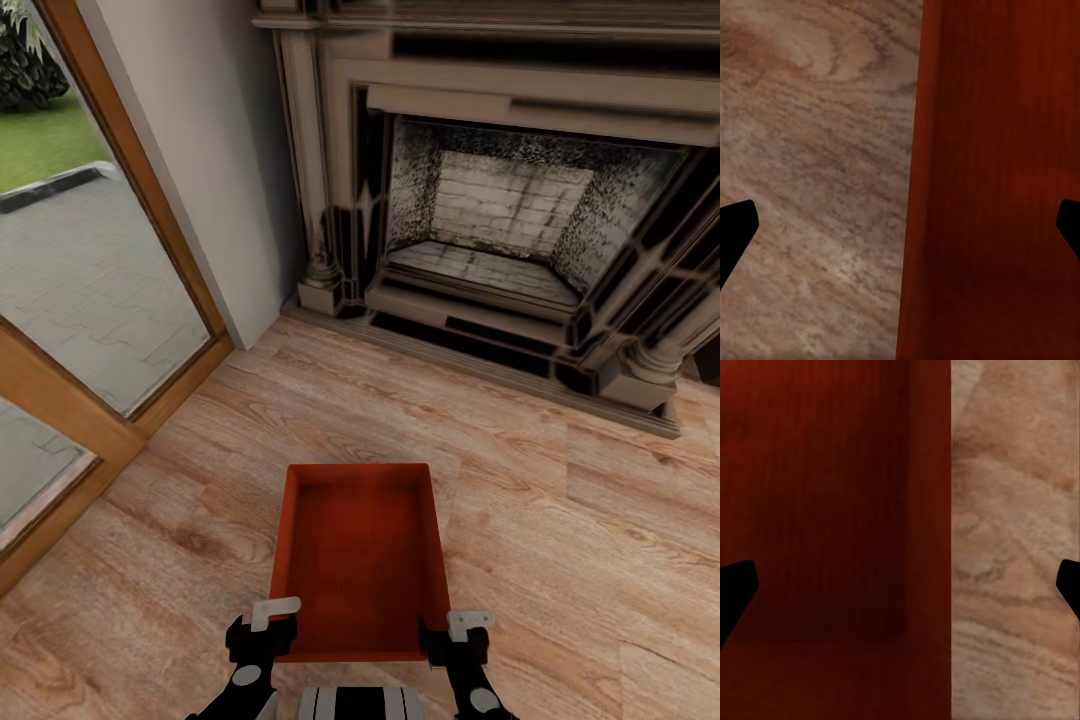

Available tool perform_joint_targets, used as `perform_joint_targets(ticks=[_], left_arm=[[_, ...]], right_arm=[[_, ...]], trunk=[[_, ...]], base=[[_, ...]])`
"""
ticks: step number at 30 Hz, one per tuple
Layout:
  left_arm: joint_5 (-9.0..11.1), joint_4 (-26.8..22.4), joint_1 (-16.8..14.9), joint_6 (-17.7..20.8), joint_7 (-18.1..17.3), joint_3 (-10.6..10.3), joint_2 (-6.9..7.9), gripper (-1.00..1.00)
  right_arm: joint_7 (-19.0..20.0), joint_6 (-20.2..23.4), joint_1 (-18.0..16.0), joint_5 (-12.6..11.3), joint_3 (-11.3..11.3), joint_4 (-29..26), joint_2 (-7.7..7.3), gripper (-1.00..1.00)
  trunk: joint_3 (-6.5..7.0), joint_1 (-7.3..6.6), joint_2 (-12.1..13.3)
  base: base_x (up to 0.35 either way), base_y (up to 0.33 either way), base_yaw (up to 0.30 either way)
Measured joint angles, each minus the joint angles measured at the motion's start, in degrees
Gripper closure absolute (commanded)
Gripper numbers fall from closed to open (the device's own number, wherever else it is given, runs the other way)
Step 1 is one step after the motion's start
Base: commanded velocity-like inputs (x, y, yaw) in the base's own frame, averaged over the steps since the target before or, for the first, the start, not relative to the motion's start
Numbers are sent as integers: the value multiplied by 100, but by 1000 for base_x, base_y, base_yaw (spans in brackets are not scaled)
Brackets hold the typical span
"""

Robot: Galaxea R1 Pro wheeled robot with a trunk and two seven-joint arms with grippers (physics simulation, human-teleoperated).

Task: Move the two storage containers from the living room to the garage. In the garage, place one container on the floor and stack the other container on top of it (either order is fine).

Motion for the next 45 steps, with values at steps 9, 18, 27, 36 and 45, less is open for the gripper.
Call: perform_joint_targets(ticks=[9,18,27,36,45], left_arm=[[-3,0,0,0,0,0,0,-100],[-6,0,0,0,0,0,0,-100],[-6,0,0,0,0,0,0,-100],[-6,0,0,0,0,0,0,-100],[-6,0,0,0,-8,0,4,-100]], right_arm=[[-2,-2,-167,-31,-7,96,12,-100],[3,-19,-173,-33,-13,340,7,-100],[4,-34,-173,-32,-16,350,-2,-100],[4,-36,-173,-27,-16,350,-8,-100],[4,-68,-173,-24,-16,350,-11,-100]], trunk=[[0,0,0],[0,0,0],[0,0,0],[0,0,0],[-143,175,-319]], base=[[0,0,0],[0,0,0],[0,0,0],[0,0,0],[0,0,0]])
